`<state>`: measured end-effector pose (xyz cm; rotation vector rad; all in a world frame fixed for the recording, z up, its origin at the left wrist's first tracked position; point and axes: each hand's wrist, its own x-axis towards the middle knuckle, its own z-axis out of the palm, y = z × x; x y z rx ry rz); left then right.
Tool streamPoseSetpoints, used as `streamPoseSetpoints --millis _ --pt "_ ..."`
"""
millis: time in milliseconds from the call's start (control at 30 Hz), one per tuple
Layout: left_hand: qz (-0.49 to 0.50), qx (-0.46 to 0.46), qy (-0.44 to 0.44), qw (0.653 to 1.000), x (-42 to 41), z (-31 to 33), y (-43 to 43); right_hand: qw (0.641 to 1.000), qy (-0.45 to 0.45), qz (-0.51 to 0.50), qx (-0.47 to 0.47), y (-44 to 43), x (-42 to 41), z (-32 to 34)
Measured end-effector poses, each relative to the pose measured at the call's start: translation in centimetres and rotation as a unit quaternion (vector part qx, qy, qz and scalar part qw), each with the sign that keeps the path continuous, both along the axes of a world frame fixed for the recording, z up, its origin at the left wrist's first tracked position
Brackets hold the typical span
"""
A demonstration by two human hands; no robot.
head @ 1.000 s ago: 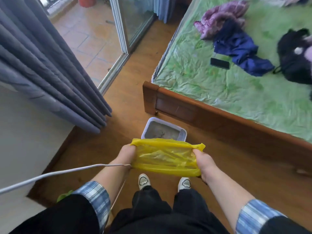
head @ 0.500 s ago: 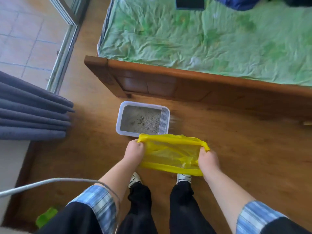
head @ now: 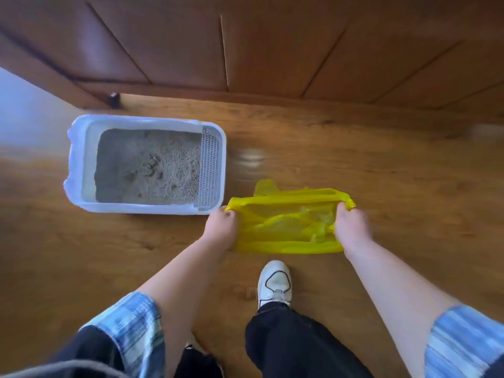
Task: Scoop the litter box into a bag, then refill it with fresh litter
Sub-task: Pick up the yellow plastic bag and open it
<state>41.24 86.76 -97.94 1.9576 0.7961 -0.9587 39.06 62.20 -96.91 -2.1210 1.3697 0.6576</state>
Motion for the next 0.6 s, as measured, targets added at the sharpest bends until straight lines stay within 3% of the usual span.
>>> streamPoseSetpoints --millis 233,367,500,600 --pt "-0.023 -0.016 0.010 1.000 4.7 -12.8 -4.0 0.996 -0.036 -0.076 0.040 -3.1 2.2 -12.4" --pt "0.023 -0.024 0.026 0.999 6.2 -17.1 -5.0 0.979 -0.085 -0.137 0.126 -5.8 0.6 -19.8" --pt "0.032 -0.020 0.014 0.999 6.3 -19.2 -4.7 0.978 -0.114 -0.117 0.129 -4.8 0.0 -20.4" --pt "-0.026 -0.001 -0.060 0.998 4.9 -19.5 -4.0 0.983 -0.121 -0.082 0.112 -4.9 -0.4 -20.7"
